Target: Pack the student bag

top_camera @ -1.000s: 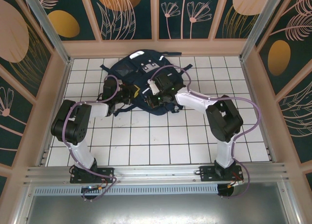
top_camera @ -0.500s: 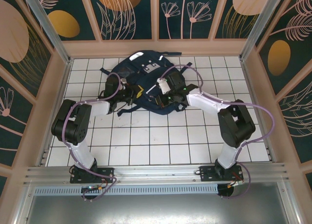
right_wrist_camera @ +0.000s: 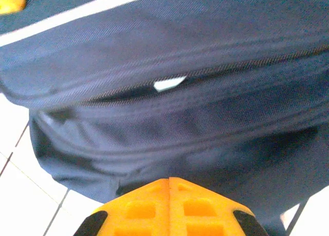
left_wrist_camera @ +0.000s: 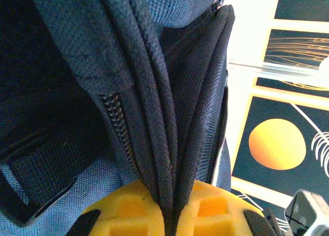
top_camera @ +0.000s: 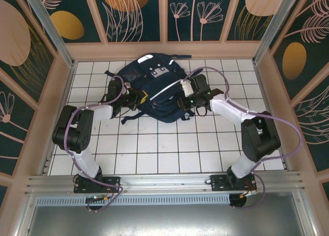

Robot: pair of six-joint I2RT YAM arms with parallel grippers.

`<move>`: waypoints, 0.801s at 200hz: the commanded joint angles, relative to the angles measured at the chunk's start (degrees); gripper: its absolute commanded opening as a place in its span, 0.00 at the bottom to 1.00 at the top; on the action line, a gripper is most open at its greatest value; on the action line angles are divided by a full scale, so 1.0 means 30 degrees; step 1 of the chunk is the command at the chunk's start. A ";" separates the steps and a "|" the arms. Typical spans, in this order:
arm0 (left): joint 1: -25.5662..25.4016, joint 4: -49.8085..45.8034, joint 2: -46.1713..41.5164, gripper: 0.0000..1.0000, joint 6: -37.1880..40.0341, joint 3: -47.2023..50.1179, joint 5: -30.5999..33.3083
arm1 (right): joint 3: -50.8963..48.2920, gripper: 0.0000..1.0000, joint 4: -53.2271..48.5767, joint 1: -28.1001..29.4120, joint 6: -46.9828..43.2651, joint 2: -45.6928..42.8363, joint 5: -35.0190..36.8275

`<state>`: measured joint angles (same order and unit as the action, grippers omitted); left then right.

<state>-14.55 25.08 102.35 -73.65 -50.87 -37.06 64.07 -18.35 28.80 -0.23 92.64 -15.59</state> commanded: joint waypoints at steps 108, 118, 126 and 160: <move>0.0066 0.2967 -0.1859 0.00 -0.0919 0.0225 -0.0263 | 0.1442 0.62 0.5389 0.2208 0.1832 0.2925 -0.3736; 0.0073 0.3090 -0.1859 0.00 -0.1015 0.0279 -0.0251 | 0.1535 0.63 0.5729 0.2217 0.1943 0.3198 -0.4069; 0.0070 0.3151 -0.1853 0.00 -0.1049 0.0271 -0.0254 | 0.1563 0.63 0.5890 0.2308 0.2009 0.3365 -0.4186; 0.0062 0.3329 -0.1830 0.00 -0.1232 0.0361 -0.0275 | 0.1577 0.62 0.6585 0.2659 0.2374 0.3634 -0.5198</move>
<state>-14.57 26.85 100.18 -76.75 -49.43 -36.80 67.13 -2.46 35.59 5.50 102.59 -27.05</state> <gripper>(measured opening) 0.066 0.628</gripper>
